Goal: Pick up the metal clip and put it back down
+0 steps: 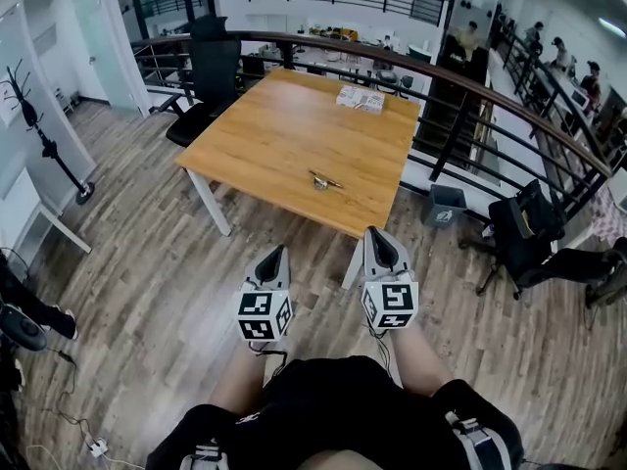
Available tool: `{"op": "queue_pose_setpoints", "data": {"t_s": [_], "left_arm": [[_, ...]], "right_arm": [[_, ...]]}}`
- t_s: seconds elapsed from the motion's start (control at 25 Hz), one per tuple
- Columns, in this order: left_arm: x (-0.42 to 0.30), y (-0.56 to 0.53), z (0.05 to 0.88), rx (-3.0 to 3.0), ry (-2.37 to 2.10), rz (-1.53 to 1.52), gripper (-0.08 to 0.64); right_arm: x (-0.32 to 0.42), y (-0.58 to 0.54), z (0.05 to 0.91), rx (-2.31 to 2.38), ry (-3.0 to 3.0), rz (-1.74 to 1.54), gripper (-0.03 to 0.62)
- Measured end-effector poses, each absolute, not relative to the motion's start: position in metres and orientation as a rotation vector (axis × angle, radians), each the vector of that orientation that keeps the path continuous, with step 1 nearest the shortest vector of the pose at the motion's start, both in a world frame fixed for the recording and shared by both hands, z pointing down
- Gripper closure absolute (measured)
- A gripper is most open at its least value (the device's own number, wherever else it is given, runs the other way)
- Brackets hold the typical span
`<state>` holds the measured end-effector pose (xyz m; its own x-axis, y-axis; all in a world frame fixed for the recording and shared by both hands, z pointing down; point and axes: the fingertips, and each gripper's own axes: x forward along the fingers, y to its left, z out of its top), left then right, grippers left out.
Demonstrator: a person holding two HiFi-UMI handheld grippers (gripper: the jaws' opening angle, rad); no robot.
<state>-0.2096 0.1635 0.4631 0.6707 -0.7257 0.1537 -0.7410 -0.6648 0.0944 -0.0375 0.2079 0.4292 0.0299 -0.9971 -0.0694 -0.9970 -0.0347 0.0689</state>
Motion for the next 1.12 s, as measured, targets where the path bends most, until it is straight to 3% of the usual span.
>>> {"op": "queue_pose_setpoints", "data": {"t_s": [0.52, 1.12], "left_arm": [[-0.178, 0.051, 0.493, 2.727, -1.166, 0.226, 0.549], [0.037, -0.205, 0.46, 2.776, -1.235, 0.29, 0.548]], "right_arm": [[-0.009, 0.093, 0.461, 2.264, -2.171, -0.095, 0.575], [0.191, -0.169, 0.457, 2.155, -2.26, -0.062, 0.575]]}}
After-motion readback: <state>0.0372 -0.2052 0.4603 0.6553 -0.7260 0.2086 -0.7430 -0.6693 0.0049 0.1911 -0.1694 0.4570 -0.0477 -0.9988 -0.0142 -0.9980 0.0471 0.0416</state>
